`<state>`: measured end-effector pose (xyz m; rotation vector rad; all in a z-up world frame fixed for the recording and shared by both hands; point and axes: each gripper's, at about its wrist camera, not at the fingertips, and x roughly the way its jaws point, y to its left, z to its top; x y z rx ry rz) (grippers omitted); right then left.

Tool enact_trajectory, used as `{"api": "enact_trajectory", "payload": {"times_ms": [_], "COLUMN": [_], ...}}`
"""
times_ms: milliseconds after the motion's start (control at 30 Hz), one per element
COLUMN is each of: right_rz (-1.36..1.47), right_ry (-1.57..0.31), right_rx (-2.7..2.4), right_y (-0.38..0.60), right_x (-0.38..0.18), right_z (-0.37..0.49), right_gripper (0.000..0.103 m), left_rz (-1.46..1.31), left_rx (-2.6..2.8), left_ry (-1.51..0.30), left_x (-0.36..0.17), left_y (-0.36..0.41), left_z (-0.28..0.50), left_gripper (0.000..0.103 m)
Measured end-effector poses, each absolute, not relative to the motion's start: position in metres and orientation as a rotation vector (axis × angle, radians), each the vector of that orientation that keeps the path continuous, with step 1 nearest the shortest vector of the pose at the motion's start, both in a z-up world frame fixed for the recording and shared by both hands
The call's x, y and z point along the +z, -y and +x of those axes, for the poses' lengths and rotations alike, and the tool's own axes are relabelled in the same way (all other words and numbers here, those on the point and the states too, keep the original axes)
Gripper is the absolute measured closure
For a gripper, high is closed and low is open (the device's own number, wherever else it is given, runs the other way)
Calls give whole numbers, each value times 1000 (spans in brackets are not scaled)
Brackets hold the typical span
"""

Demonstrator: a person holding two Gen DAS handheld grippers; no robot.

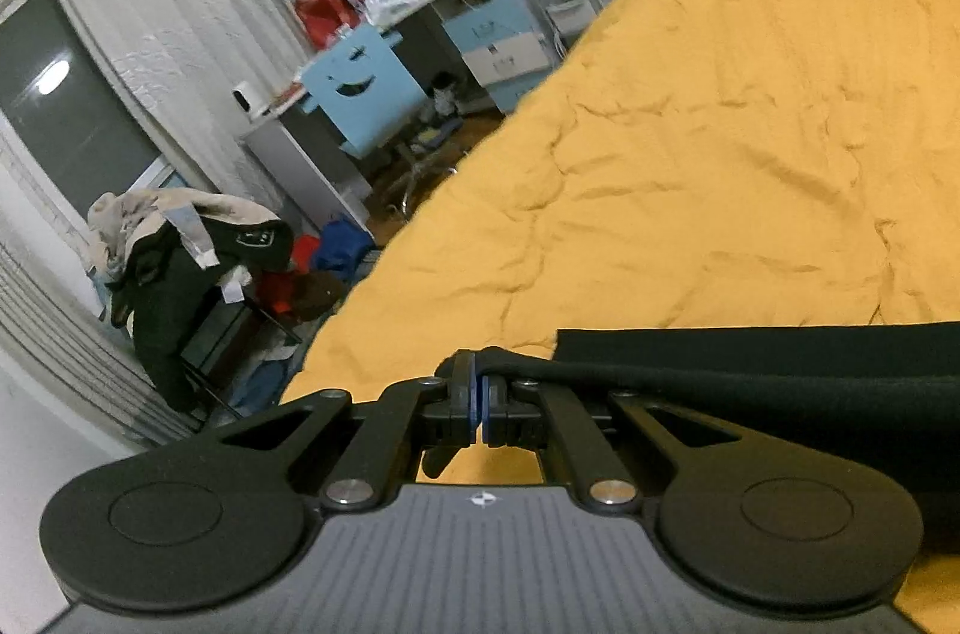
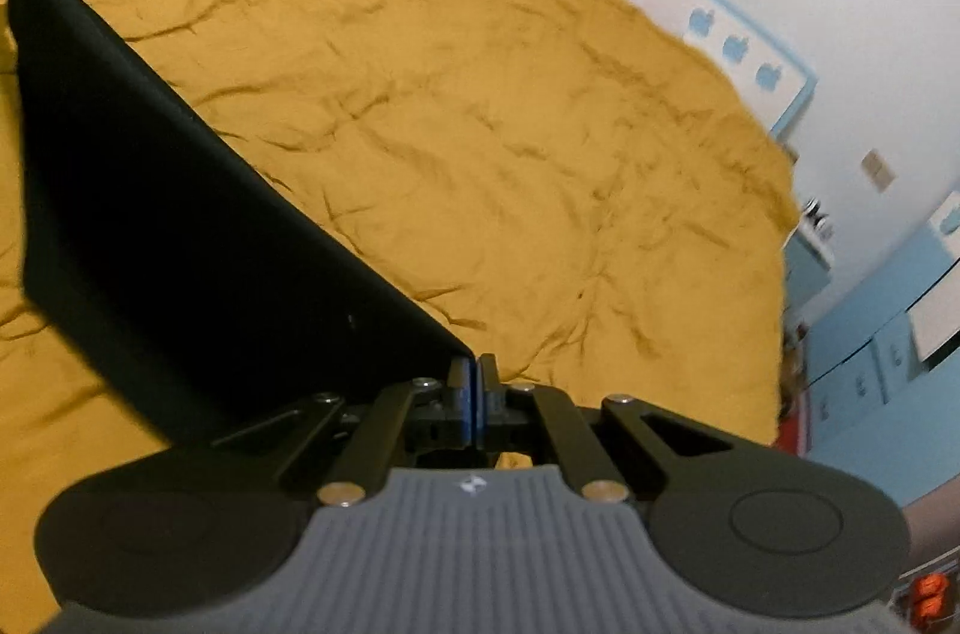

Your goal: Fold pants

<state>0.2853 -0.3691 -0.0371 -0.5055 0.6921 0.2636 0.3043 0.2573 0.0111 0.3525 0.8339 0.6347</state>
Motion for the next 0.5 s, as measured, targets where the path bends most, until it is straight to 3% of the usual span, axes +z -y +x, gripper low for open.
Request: {"api": "enact_trajectory", "payload": {"times_ms": [500], "right_rz": [-463], "right_ry": [-910], "right_rx": [318], "right_y": [369], "right_x": [-125], "right_z": [414], "right_gripper": [103], "left_rz": [497], "left_rx": [623], "left_ry": [-992], "left_x": [-72], "left_y": [-246], "left_z": [402], "left_gripper": [102]}}
